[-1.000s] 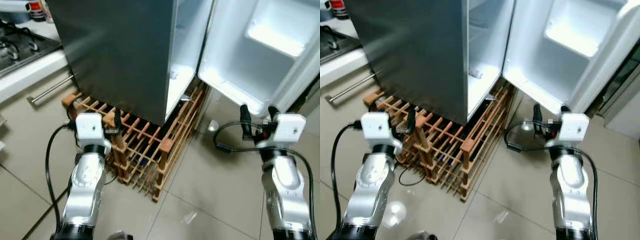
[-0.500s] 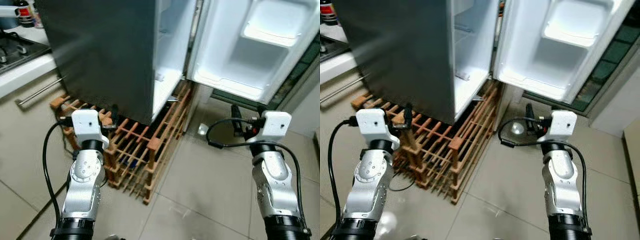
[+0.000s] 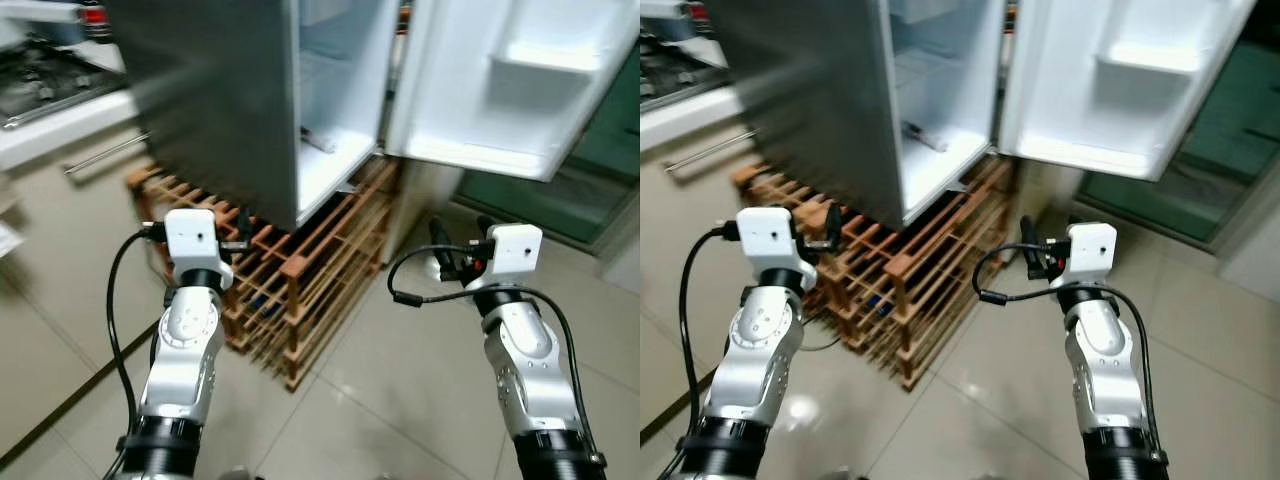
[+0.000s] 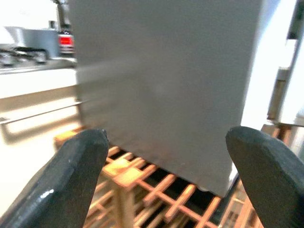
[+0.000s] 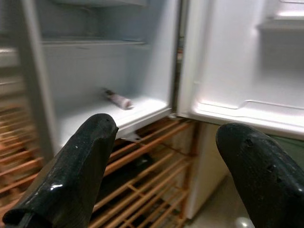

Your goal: Restocking fridge

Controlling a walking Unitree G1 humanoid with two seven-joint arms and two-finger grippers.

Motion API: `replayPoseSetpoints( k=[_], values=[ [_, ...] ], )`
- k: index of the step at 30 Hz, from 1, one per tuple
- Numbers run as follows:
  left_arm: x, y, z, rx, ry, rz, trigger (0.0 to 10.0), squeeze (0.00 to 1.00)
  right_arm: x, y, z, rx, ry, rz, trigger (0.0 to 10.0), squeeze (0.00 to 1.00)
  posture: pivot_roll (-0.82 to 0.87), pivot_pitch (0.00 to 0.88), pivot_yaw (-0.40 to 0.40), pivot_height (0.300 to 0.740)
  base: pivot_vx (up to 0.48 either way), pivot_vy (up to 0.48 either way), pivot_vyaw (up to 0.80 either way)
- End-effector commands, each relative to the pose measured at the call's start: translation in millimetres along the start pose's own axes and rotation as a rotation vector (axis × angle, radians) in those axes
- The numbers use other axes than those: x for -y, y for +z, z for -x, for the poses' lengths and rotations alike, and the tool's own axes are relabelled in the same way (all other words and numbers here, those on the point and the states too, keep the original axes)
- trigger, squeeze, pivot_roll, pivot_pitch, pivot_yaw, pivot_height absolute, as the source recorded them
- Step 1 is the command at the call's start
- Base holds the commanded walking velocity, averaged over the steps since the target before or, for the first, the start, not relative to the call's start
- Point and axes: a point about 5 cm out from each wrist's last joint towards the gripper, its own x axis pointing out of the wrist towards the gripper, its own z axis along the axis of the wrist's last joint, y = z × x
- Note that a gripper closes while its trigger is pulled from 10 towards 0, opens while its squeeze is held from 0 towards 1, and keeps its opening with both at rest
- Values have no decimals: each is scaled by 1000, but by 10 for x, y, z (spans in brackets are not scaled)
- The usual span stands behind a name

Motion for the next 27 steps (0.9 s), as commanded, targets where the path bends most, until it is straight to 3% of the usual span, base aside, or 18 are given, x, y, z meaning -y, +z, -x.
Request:
replayPoseSetpoints(
  k=[1,8,17,20,27],
  values=[
    [-27,-24,7,-16,25,6,10000,0,-18,36,-23,9,21,-41,10000,0,-101,0,-30,740,0,0,456],
    [46,42,-39,11,2,37,10000,0,-99,92,-118,13,71,-82,10000,0,-103,0,-27,740,0,0,453],
    [85,163,-90,48,17,114,10000,0,-56,201,-221,34,75,-57,10000,0,-68,0,-50,740,461,0,419],
    [96,241,-75,79,10,106,10000,0,-88,196,-231,27,98,-52,10000,0,-61,0,-51,740,408,174,408],
    [1,207,-6,63,40,98,10000,0,-94,175,-250,23,96,-55,10000,0,-39,0,-40,740,348,328,412]
  ],
)
